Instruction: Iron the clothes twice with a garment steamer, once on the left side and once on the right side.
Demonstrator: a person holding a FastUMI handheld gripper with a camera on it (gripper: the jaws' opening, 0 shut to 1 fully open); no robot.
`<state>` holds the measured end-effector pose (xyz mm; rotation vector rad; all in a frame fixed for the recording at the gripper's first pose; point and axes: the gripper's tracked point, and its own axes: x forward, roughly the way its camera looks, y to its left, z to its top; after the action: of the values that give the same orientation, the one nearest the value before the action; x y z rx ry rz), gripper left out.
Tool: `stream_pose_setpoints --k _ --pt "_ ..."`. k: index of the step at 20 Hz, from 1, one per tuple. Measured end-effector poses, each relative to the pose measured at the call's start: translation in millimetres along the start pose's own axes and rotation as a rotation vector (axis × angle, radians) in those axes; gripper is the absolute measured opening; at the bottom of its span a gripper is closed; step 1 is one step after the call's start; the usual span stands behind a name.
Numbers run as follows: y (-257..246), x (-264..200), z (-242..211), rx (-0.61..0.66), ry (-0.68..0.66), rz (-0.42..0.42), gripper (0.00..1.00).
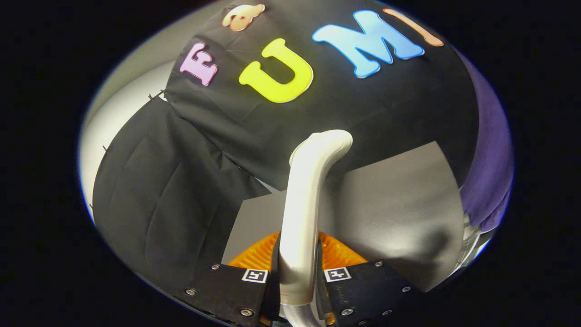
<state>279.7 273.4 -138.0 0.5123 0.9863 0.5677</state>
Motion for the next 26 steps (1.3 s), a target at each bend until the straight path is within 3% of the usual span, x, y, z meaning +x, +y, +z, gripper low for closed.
stream_pose_setpoints --k 5,10,22,26 --pt "-7.6 -58.5 -3.1 -0.126 -0.121 -0.063 0.31" --pt "3.3 -104.8 12.9 -0.158 -0.295 -0.073 0.30" --pt "6.3 -190.1 50.1 -0.319 -0.513 -0.165 0.27" --pt "-8.5 -244.4 45.6 -0.353 -0.604 -0.190 0.27"
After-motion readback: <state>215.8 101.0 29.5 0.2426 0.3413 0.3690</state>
